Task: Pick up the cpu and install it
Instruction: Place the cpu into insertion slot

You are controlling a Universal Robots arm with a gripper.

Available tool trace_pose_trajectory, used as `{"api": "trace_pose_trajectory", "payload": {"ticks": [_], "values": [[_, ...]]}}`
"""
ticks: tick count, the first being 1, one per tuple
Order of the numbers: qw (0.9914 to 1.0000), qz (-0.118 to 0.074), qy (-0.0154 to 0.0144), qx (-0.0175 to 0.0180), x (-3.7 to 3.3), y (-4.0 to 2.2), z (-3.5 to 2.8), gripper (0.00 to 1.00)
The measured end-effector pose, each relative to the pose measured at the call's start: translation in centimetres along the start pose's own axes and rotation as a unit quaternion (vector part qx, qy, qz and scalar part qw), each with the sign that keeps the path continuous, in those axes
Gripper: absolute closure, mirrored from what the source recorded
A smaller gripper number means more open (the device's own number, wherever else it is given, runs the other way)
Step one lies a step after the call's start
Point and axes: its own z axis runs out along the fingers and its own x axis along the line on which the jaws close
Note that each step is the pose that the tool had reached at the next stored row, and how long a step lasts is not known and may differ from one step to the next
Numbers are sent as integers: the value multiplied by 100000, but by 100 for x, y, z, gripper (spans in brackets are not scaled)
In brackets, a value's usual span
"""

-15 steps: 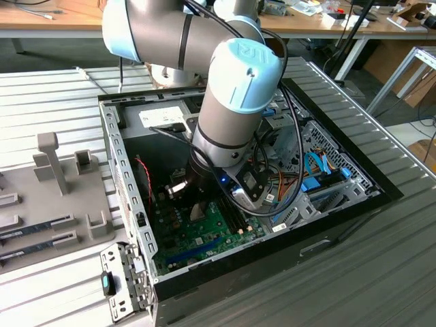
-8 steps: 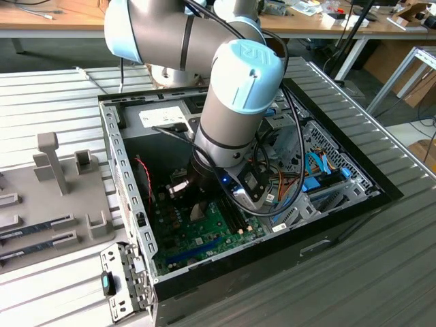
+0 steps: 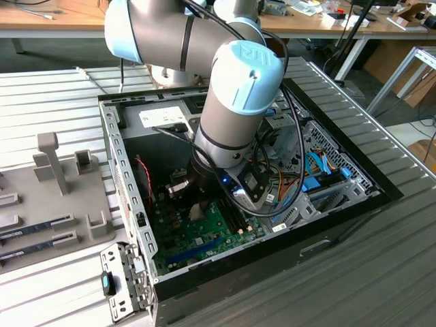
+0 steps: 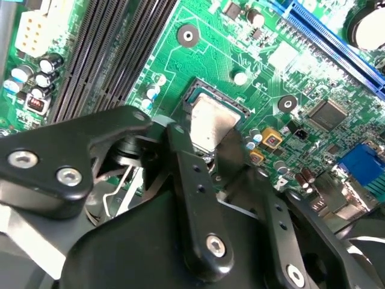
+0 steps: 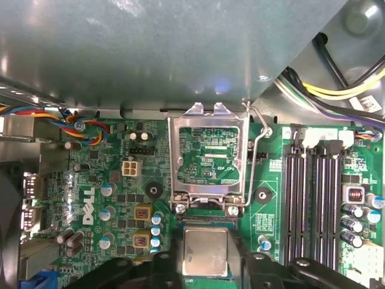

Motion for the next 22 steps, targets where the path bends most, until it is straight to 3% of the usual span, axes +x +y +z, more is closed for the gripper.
{"api": "trace_pose_trajectory", "payload": {"ticks": [2, 7, 10, 15, 16, 19, 22], "values": [[100000, 0, 8, 13, 0, 0, -1, 47], [100000, 1, 28, 43, 1, -1, -8, 47], [100000, -5, -17, -99, 7, 3, -134, 47], [99998, -21, -45, -559, 8, 8, -175, 47], [99998, -23, -42, -585, 8, 9, -176, 49], [99998, -24, 60, -695, -9, 8, -178, 67], [99994, -34, 236, -1041, -50, 7, -180, 85]]}}
